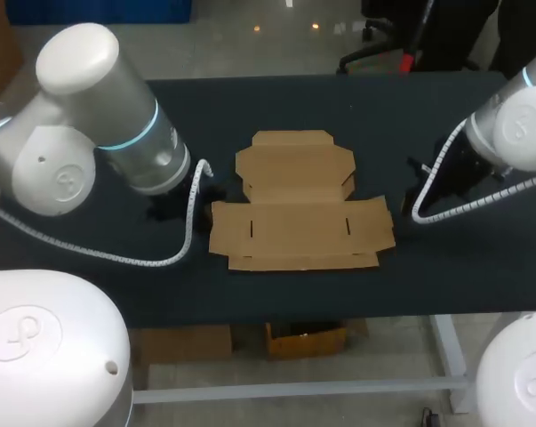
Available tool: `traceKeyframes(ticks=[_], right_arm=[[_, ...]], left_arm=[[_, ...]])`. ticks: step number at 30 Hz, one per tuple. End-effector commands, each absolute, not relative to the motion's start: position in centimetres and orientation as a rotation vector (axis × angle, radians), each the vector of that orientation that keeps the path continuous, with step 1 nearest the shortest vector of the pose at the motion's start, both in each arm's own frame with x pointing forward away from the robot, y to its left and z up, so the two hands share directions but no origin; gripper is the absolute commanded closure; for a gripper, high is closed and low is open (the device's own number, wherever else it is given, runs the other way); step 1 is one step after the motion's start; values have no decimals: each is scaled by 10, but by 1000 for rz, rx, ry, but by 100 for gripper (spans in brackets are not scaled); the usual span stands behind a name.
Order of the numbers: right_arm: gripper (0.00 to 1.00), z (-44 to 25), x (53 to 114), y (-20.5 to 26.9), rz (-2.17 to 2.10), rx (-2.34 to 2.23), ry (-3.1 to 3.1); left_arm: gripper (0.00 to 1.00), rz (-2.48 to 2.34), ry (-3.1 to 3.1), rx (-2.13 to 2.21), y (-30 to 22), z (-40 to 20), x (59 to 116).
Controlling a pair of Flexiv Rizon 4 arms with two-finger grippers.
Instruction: Assemble the packaging by folding the flat box into shape, placing the metal phone stand inside, and closing the box properly
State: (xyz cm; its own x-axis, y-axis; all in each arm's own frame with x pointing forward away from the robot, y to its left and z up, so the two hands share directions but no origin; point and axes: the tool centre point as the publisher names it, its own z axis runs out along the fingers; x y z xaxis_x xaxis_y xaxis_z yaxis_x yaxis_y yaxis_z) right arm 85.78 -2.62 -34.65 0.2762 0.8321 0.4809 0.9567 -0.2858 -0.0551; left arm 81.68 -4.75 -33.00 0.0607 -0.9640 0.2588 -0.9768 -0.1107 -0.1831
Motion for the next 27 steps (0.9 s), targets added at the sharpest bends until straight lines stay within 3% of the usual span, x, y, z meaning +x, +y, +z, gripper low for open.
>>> traceKeyframes(ticks=[1,27], right_arm=[[100,-346,857,-26,-521,-2221,-1628],[100,-361,834,-30,-508,-2139,-1755]], left_arm=[[100,496,-2070,2263,-48,-330,816],[100,504,-2046,2207,-42,-334,789]])
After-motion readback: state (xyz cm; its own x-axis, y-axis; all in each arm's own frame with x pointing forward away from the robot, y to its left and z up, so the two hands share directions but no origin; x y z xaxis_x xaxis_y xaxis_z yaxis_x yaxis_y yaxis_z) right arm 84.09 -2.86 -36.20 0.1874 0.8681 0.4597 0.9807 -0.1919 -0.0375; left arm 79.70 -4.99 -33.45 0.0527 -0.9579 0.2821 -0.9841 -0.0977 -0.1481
